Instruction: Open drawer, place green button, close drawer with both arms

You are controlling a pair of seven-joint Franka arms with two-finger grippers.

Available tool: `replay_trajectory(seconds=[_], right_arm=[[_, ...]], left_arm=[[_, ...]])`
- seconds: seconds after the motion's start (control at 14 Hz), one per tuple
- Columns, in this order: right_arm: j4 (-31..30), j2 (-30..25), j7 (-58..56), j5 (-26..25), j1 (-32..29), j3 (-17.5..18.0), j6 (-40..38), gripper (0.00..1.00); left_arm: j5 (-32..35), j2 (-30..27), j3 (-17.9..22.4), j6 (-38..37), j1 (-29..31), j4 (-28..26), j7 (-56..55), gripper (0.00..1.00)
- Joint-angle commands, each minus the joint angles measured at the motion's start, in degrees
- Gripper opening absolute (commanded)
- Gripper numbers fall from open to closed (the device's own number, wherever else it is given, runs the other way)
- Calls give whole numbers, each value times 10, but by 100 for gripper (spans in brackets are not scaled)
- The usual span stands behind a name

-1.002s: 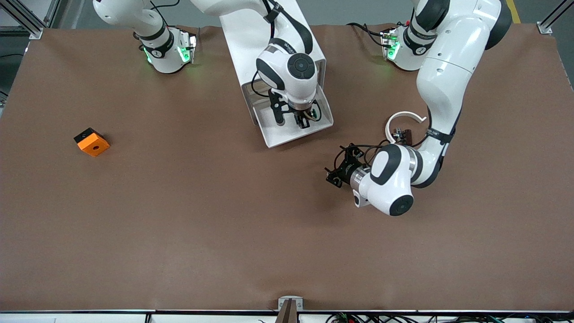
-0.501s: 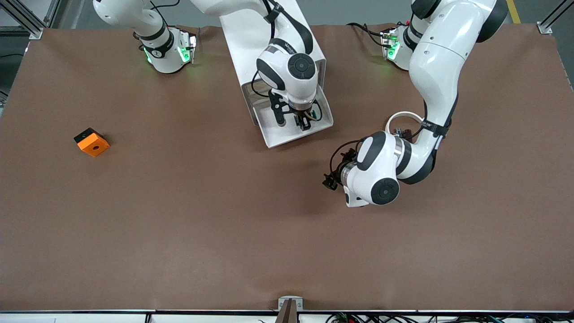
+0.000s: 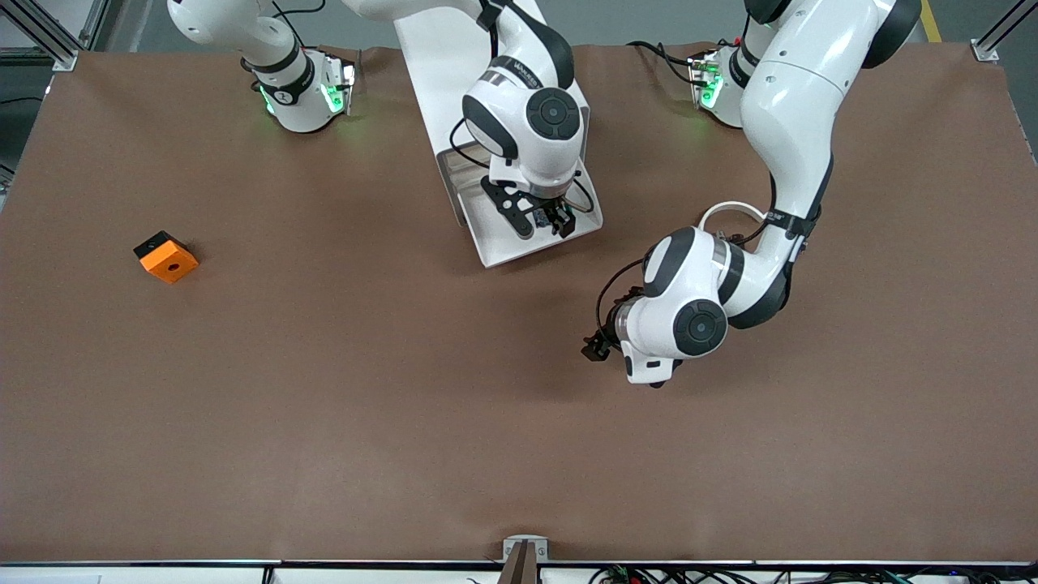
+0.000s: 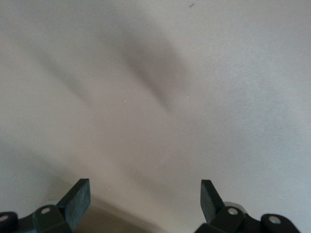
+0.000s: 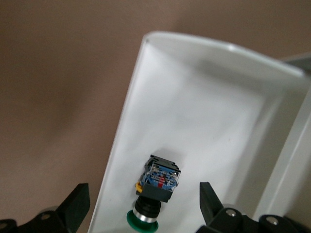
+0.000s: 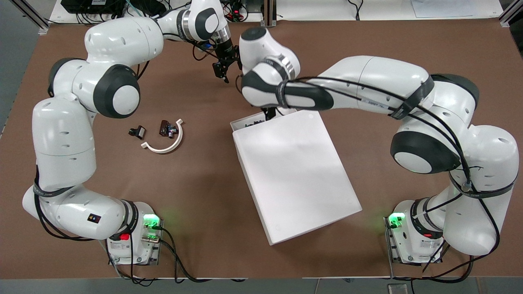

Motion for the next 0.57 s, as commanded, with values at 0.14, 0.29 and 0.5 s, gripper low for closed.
replay_trajectory(seconds=[0.14, 0.29, 0.5], right_arm=[[84, -6, -221, -34, -51, 4, -113, 100], [84, -29, -297, -32, -85, 5, -119, 100], [85, -58, -415, -40, -153, 1, -167, 100]], left_arm=[[14, -16, 2, 27, 0, -24, 8, 100], [74, -13, -3, 19, -16, -27, 2, 100], [104, -16, -1, 14, -40, -31, 5, 100]])
